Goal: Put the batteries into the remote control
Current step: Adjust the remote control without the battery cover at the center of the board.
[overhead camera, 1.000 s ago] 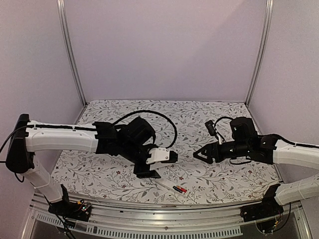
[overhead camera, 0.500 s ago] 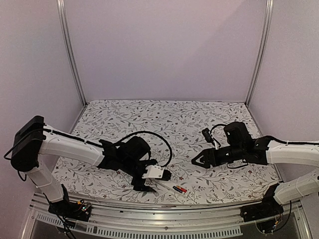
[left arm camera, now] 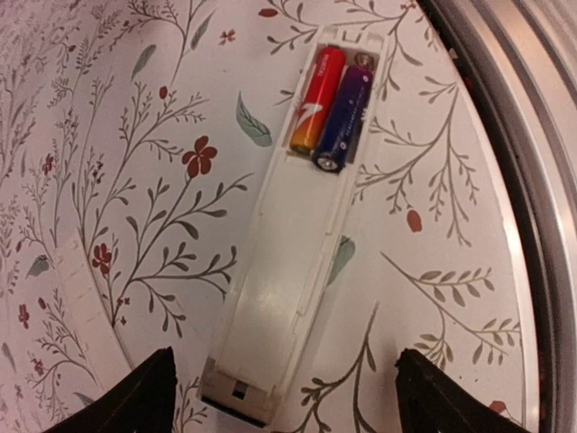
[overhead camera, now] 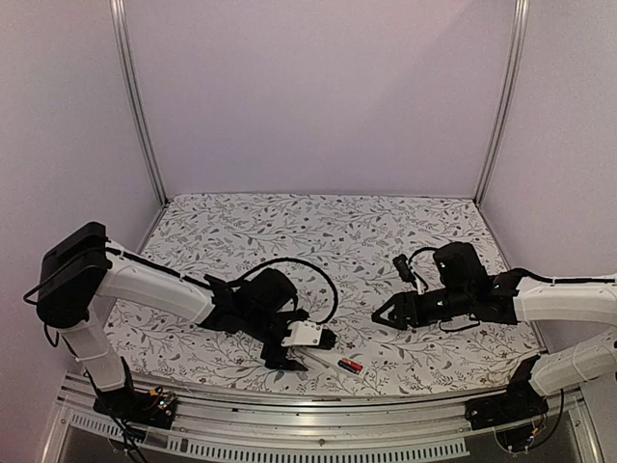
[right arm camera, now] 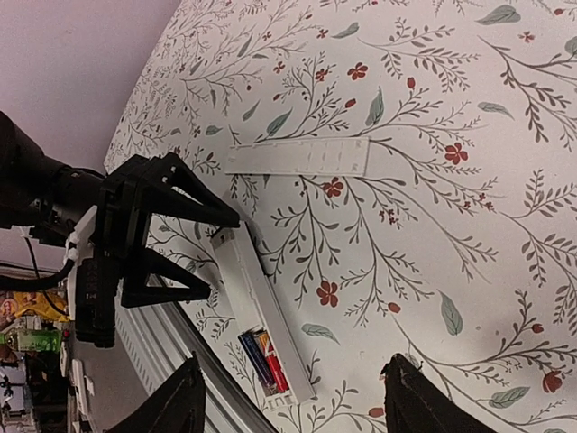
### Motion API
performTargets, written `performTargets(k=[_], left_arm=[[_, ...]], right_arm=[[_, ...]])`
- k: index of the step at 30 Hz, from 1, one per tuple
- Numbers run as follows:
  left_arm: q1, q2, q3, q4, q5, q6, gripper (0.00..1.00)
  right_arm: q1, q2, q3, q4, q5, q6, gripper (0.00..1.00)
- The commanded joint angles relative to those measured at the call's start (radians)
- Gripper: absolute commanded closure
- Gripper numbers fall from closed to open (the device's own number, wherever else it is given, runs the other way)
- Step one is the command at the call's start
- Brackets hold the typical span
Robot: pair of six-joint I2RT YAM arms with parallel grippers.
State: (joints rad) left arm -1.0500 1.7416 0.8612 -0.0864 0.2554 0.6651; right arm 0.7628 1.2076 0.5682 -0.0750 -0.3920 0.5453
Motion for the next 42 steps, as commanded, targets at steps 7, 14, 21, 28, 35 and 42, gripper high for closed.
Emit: performTargets(k=[7, 14, 21, 28, 35, 42], left_arm=[[0.039, 0.038, 0.039, 0.011, -0.011, -0.001, 0.18], [0.055, 0.078, 0.08, -0.055, -0.009, -0.038, 0.34], [0.032, 0.035, 0.058, -0.111, 0.015, -0.127, 0.4], [0.006, -0.004, 0.025, -0.113, -0.048, -0.216, 0.42], [0.0, -0.009, 0.015, -0.119, -0.044, -0.228, 0.44], [-0.001, -0.007, 0.027, -0.134, -0.041, -0.213, 0.43]], right_arm=[[-0.002, -0.006, -0.021, 0.025, 0.015, 0.014, 0.33], [-0.002, -0.008, -0.023, 0.026, 0.022, 0.032, 0.34], [0.0, -0.018, -0.036, 0.0, 0.054, 0.079, 0.36], [0.001, -0.027, -0.037, -0.019, 0.082, 0.1, 0.36], [0.006, -0.04, -0.038, -0.029, 0.093, 0.108, 0.36], [0.009, -0.048, -0.041, -0.032, 0.1, 0.112, 0.36]])
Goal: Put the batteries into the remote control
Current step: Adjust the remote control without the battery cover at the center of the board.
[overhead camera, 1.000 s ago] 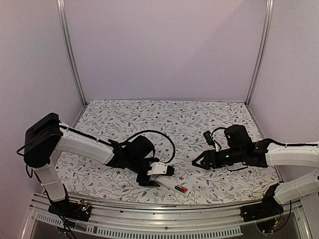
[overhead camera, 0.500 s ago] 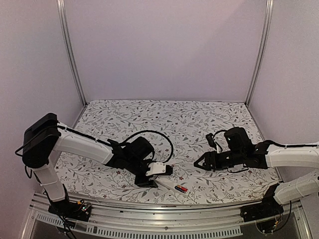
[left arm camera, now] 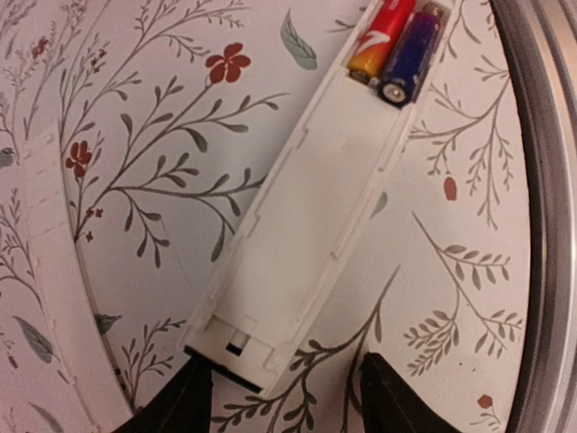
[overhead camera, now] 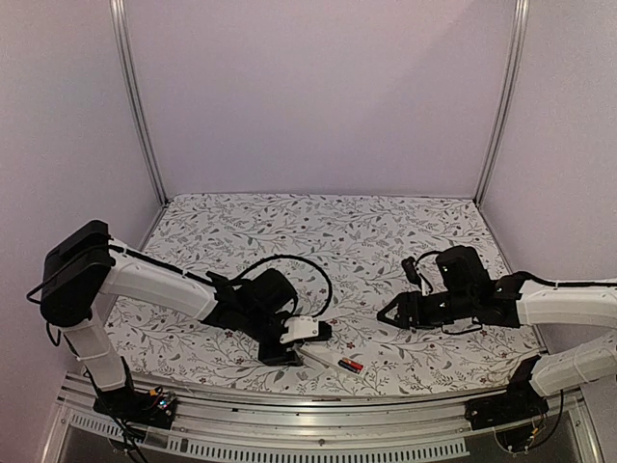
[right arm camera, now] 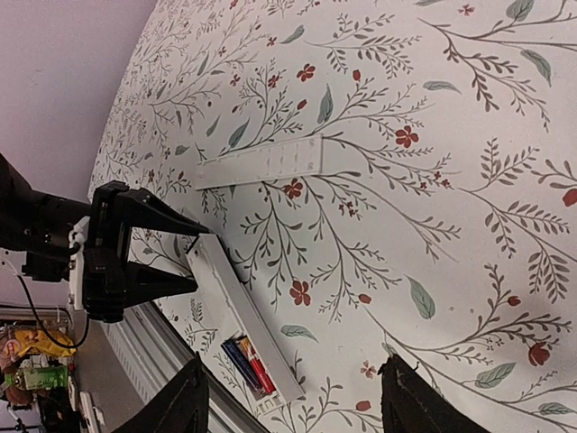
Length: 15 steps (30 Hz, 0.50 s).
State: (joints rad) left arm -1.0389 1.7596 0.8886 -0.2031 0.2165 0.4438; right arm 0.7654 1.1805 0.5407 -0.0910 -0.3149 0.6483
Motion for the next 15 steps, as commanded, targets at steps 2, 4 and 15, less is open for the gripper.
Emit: performTargets(k=[2, 4, 15], left_arm=[[-0.01, -0.023, 0.001, -0.012, -0.02, 0.019, 0.41], [0.002, -0.019, 0.004, -0.008, -0.03, 0.028, 0.37], [0.039, 0.046, 0.054, 0.069, 0.069, 0.147, 0.26]], right_arm=[[0.005, -0.021, -0.012, -0.018, 0.022, 0.006, 0.36], [0.006, -0.022, -0.011, -0.02, 0.021, 0.004, 0.36], [0.006, -0.04, -0.022, -0.02, 0.033, -0.006, 0.36]])
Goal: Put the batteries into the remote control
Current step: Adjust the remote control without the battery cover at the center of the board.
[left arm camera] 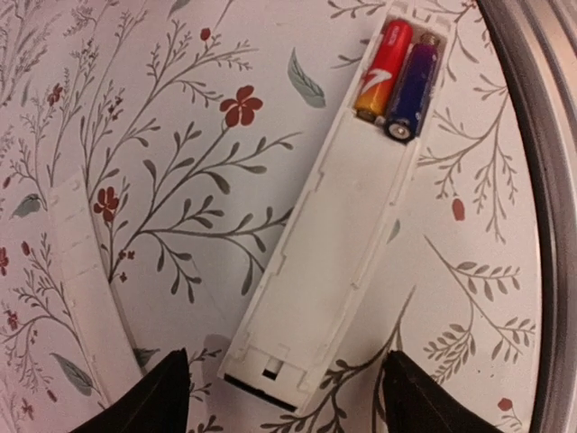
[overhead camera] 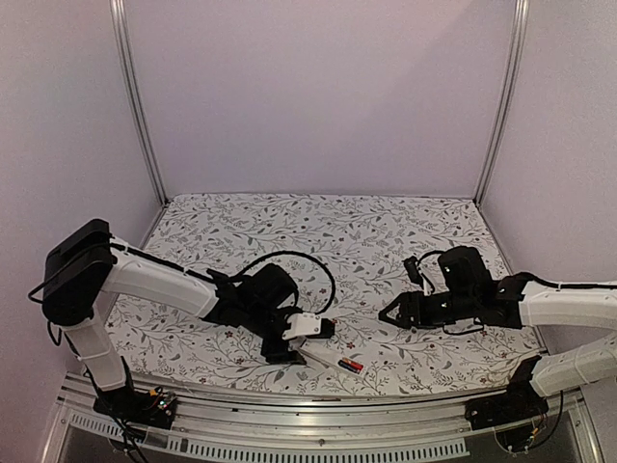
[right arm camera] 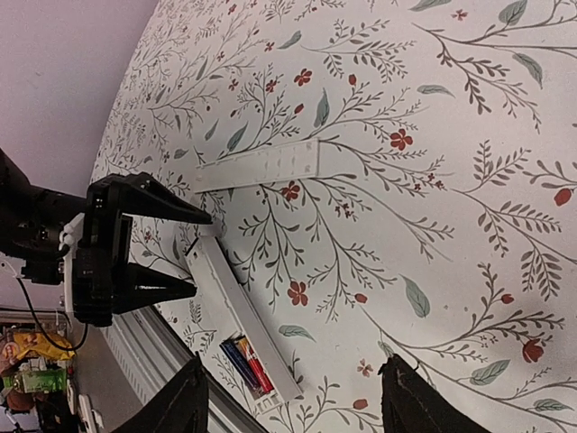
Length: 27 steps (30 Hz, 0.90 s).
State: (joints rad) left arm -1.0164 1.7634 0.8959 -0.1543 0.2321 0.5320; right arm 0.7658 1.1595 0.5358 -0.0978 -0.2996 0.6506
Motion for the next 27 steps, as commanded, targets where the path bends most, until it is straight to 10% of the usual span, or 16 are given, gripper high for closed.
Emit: performTargets(k=[1, 27], left_arm=[[0.02, 0.054, 0.061, 0.009, 0.06, 0.063, 0.27], [-0.019, 0.013, 0.036, -0.069, 0.008, -0.155, 0.51]], right_arm=[[0.006, -0.022, -0.019, -0.013, 0.02, -0.009, 0.36], [0.013, -0.045, -0.041, -0.02, 0.058, 0.047, 0.36]])
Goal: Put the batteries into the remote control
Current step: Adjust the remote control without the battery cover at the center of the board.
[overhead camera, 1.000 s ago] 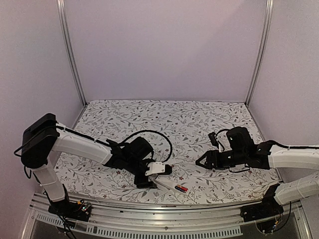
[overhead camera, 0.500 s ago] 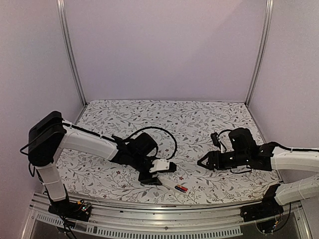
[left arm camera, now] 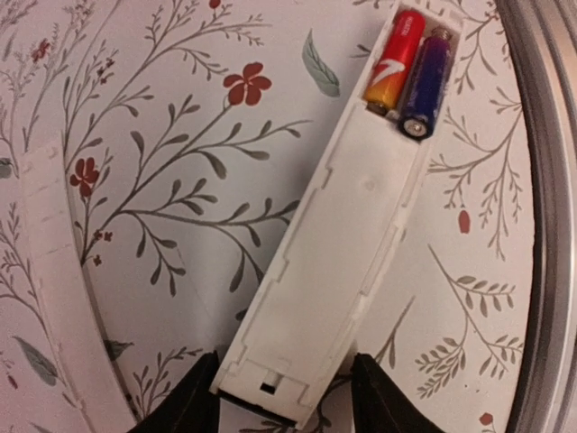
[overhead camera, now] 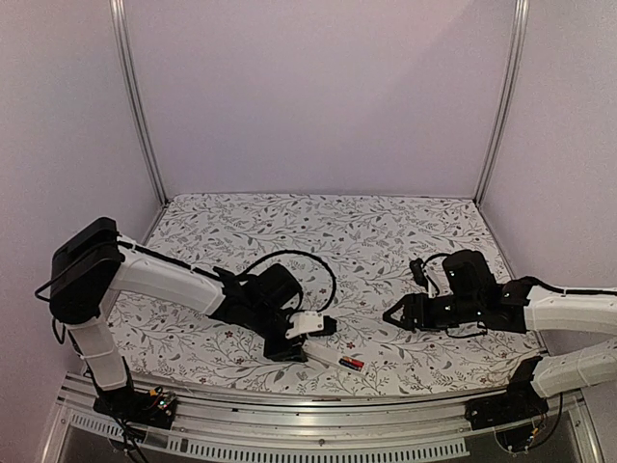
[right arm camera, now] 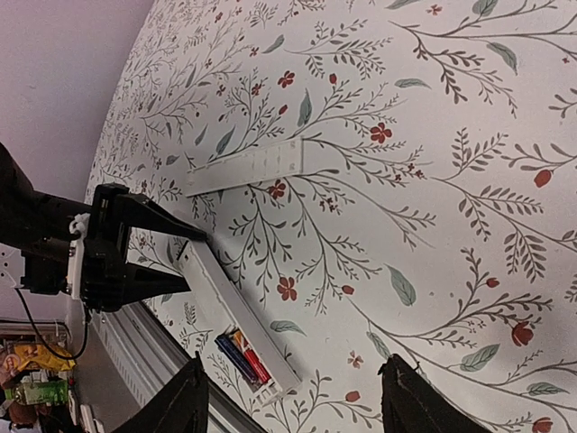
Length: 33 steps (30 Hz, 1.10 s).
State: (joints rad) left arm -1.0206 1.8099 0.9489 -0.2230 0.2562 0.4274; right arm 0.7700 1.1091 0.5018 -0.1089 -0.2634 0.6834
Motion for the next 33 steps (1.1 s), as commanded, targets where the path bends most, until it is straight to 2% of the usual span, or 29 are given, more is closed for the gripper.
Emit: performTargets(k=[1, 12, 23, 33], left_arm=[[-0.019, -0.036, -0.02, 0.002, -0.013, -0.05, 0.51], [-0.054, -0.071, -0.038, -0.009, 0.004, -0.117, 0.5], [-0.099, -0.098, -0.071, 0.018, -0.09, -0.242, 0.51], [-0.133, -0.119, -0.089, 0.071, -0.071, -0.274, 0.49]], right_arm=[[0.01, 0.007, -0.005, -0.009, 0.022, 0.014, 0.36], [0.021, -0.002, -0.01, -0.028, 0.035, 0.03, 0.36], [0.062, 0.014, 0.011, -0.118, 0.091, 0.096, 0.37], [0.116, 0.101, 0.116, -0.197, 0.102, 0.106, 0.38]])
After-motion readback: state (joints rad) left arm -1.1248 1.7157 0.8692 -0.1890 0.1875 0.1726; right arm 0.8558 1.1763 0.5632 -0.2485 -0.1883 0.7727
